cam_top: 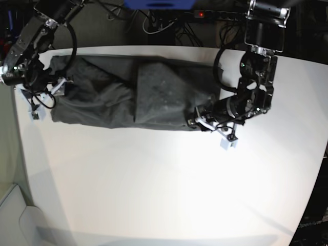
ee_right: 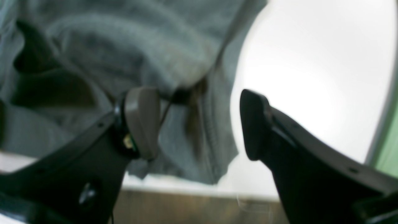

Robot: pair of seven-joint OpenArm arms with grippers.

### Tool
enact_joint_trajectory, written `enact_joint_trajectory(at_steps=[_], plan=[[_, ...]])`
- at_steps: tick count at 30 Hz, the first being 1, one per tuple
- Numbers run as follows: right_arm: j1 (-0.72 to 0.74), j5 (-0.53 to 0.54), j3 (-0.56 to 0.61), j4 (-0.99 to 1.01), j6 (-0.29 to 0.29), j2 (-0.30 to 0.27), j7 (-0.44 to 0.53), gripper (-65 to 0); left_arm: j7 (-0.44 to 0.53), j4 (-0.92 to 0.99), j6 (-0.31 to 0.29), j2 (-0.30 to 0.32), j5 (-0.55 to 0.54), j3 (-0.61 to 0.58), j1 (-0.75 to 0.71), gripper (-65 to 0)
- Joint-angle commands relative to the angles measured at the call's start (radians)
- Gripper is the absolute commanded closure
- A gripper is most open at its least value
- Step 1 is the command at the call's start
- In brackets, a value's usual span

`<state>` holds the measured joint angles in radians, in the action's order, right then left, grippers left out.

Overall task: Layout the t-shirt on the table in an organized manner, then fold the t-shirt properly
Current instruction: 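Grasp both strip ends, right gripper at its end, left at the other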

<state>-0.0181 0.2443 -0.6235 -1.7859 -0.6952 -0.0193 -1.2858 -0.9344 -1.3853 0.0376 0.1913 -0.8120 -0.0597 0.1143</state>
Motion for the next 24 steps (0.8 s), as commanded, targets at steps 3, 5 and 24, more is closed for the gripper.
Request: enact_joint_trajectory(at_steps=[3,5,24], plan=[[0.023,0.017,-0.002,0.068,-0.003,-0.035,0.024,-41.1,0.005,-0.022,-0.005,0.003,-0.017,0.001,0.017,-23.5],[0.036,0.017,-0.002,0.107,-0.003,-0.043,0.024,-41.1,0.005,-0.022,-0.005,0.003,-0.017,0.001,0.017,-23.5],[0.057,0.019,-0.005,0.286,-0.003,-0.038,0.094,-40.5,0.005,-0.024,-0.005,0.001,-0.019,0.002,0.017,-23.5]])
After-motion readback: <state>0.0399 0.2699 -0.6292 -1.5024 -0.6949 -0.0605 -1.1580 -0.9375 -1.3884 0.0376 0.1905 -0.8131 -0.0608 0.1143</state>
